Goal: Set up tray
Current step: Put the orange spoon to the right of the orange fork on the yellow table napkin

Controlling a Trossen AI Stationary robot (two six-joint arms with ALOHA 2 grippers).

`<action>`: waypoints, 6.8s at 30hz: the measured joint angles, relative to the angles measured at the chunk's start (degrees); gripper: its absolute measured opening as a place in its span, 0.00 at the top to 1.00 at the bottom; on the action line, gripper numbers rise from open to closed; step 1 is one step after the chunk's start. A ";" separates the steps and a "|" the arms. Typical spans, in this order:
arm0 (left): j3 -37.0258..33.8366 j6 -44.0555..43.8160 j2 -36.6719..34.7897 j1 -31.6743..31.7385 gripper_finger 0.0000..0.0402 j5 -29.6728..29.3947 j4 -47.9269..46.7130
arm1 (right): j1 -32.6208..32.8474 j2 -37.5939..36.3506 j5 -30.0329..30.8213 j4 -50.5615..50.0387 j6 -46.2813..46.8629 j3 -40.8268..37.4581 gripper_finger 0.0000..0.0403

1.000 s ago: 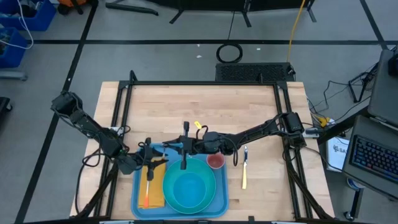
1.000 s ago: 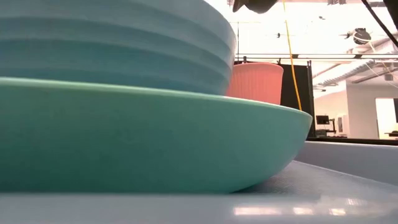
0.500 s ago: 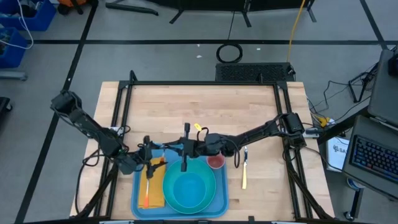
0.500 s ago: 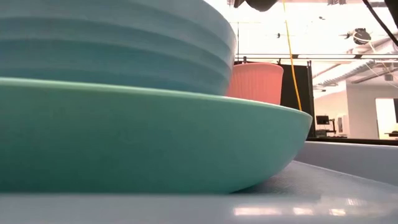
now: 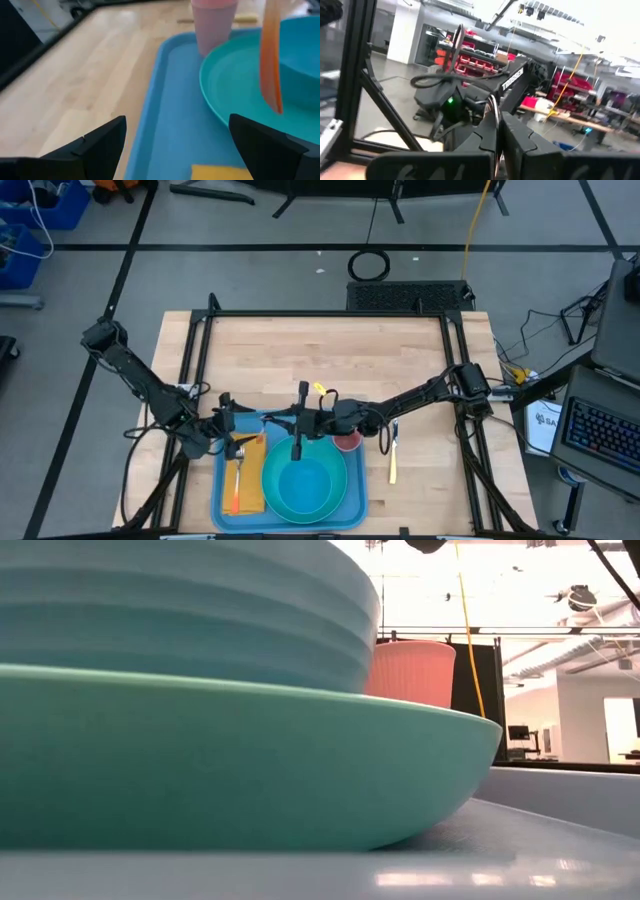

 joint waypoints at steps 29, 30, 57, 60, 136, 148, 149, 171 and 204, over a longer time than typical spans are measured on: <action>0.00 4.57 -5.16 -20.86 0.12 -36.98 -1.35 | -3.23 7.14 -12.37 4.09 27.55 0.19 1.00; 0.00 4.56 -5.16 -20.96 0.12 -37.39 -1.34 | -3.23 7.59 -12.39 3.72 28.29 0.51 1.00; 0.00 4.11 -5.13 -21.08 0.13 -38.14 -2.14 | -2.48 21.40 -10.51 -10.14 43.59 19.88 1.00; 0.00 4.14 -5.13 -21.11 0.13 -38.21 -2.13 | -1.95 21.39 -10.28 -10.24 43.24 19.88 1.00; 0.00 3.94 -5.11 -21.08 0.12 -36.82 -2.28 | -0.87 30.01 -6.01 -21.91 49.08 28.89 0.95; 0.00 3.94 -5.11 -21.10 0.13 -36.73 -2.28 | -1.16 30.01 -5.86 -22.91 49.20 28.86 0.91; 0.00 3.94 -5.12 -21.09 0.13 -36.67 -2.26 | -1.16 30.01 -5.86 -22.91 49.20 28.86 0.91; 0.00 3.94 -5.12 -21.11 0.13 -36.52 -2.26 | -1.16 30.01 -6.15 -23.77 45.99 28.86 0.90; 0.00 3.94 -5.12 -21.09 0.12 -36.45 -2.26 | -1.55 30.03 -9.12 -25.65 44.29 28.86 0.69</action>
